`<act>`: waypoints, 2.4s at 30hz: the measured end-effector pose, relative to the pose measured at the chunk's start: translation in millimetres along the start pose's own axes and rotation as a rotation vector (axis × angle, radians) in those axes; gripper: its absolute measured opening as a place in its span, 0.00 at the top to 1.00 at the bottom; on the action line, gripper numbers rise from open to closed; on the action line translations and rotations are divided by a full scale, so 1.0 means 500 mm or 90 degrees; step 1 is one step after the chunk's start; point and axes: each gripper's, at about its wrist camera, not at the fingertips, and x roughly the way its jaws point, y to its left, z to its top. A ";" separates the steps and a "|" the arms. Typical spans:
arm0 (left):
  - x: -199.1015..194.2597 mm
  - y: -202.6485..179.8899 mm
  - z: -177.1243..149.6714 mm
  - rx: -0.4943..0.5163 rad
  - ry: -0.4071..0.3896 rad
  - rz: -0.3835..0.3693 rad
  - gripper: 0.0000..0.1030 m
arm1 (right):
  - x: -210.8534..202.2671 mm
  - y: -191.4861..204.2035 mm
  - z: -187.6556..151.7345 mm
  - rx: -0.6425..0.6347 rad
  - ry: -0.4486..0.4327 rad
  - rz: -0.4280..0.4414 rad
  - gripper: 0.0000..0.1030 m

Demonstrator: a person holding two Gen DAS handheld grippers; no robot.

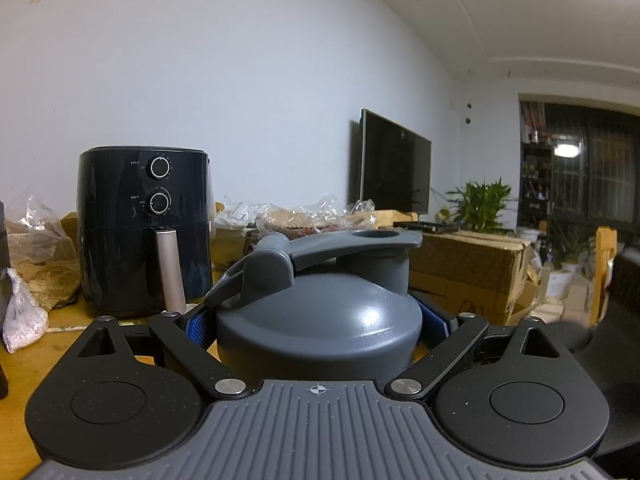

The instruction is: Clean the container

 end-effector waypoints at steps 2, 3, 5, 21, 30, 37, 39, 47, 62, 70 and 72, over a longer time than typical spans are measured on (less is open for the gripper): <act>0.002 -0.009 -0.002 0.023 0.005 0.012 0.07 | -0.006 0.002 0.010 -0.001 -0.013 -0.002 0.87; 0.002 -0.007 -0.002 0.018 0.005 0.011 0.07 | -0.008 0.002 0.015 -0.003 -0.018 -0.003 0.87; 0.001 -0.003 -0.002 0.012 0.005 0.010 0.07 | -0.008 0.002 0.019 0.001 -0.025 -0.004 0.87; 0.001 -0.003 -0.002 0.011 0.004 0.019 0.07 | -0.016 0.004 0.015 0.024 -0.037 -0.011 0.87; 0.003 -0.003 -0.005 0.006 -0.005 0.025 0.07 | -0.019 -0.004 0.005 0.049 -0.064 -0.005 0.87; -0.001 -0.015 -0.009 0.020 -0.012 0.030 0.07 | -0.027 -0.010 -0.009 0.063 -0.080 0.000 0.87; -0.002 -0.016 -0.009 0.018 -0.014 0.033 0.07 | -0.032 -0.012 -0.016 0.066 -0.082 0.001 0.87; -0.001 -0.019 -0.006 0.017 -0.012 0.045 0.07 | -0.080 -0.030 -0.032 0.082 -0.108 -0.008 0.83; -0.001 -0.030 -0.008 0.028 -0.011 0.069 0.00 | -0.136 -0.013 -0.049 0.084 -0.102 -0.004 0.83; -0.009 -0.030 -0.018 0.006 -0.007 0.095 0.00 | -0.141 -0.010 -0.048 0.087 -0.097 -0.008 0.83; -0.010 -0.033 -0.021 -0.008 -0.008 0.103 0.00 | -0.142 -0.010 -0.048 0.087 -0.098 -0.009 0.83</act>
